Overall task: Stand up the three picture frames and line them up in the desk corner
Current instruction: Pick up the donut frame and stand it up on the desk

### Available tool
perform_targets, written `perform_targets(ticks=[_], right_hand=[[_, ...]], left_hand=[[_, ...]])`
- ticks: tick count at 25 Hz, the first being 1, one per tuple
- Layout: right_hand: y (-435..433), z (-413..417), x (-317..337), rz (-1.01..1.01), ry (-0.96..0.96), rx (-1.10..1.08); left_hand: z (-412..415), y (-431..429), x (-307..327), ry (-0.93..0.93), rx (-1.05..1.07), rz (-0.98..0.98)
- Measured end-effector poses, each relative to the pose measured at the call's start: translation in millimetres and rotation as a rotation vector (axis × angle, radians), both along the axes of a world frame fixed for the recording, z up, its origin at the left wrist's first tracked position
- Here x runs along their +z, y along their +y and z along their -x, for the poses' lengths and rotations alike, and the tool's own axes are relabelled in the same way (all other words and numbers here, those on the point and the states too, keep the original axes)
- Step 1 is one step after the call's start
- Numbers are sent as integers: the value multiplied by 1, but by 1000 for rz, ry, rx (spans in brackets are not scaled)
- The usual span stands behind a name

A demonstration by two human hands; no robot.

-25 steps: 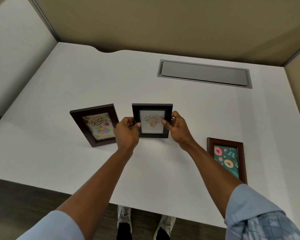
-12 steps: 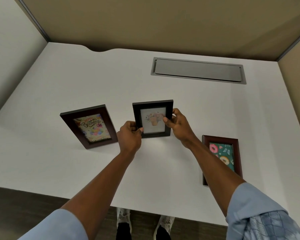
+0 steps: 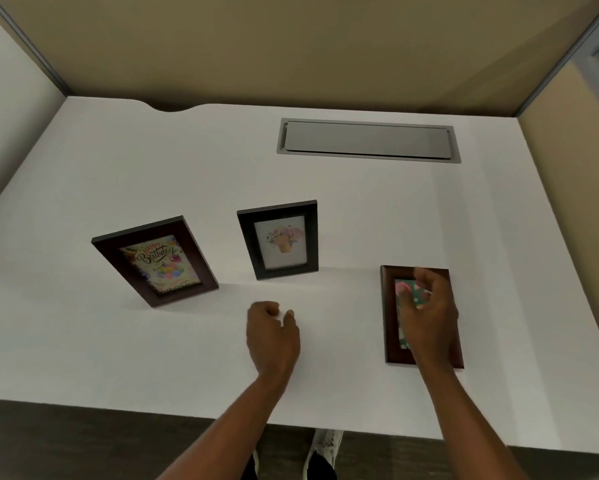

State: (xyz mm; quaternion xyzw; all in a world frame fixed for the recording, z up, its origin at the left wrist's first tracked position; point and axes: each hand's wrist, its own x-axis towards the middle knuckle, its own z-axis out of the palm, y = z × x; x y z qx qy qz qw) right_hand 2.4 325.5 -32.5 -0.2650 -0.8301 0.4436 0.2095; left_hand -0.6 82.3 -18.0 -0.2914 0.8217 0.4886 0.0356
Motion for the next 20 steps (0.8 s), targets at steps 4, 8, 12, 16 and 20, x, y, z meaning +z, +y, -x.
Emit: perform_targets(ticks=[4,8,12,16,20], right_hand=[[33,-48,-8,-143,-132,-110],[41,-68,-13,-173,-273,-139],[37,-71,-9,-88,-356,-143],[40,-59,-9,127,-306,-213],[47,-50,-14,474,-289,-214]], left_hand=[[-13,45,0,-80,-126,-116],[-8,90,7,-168,-202,-255],[0,123,10,-254,-274,-356],[5,136,8,-285,-286,-327],[7,129,8,-309,-263,-382]])
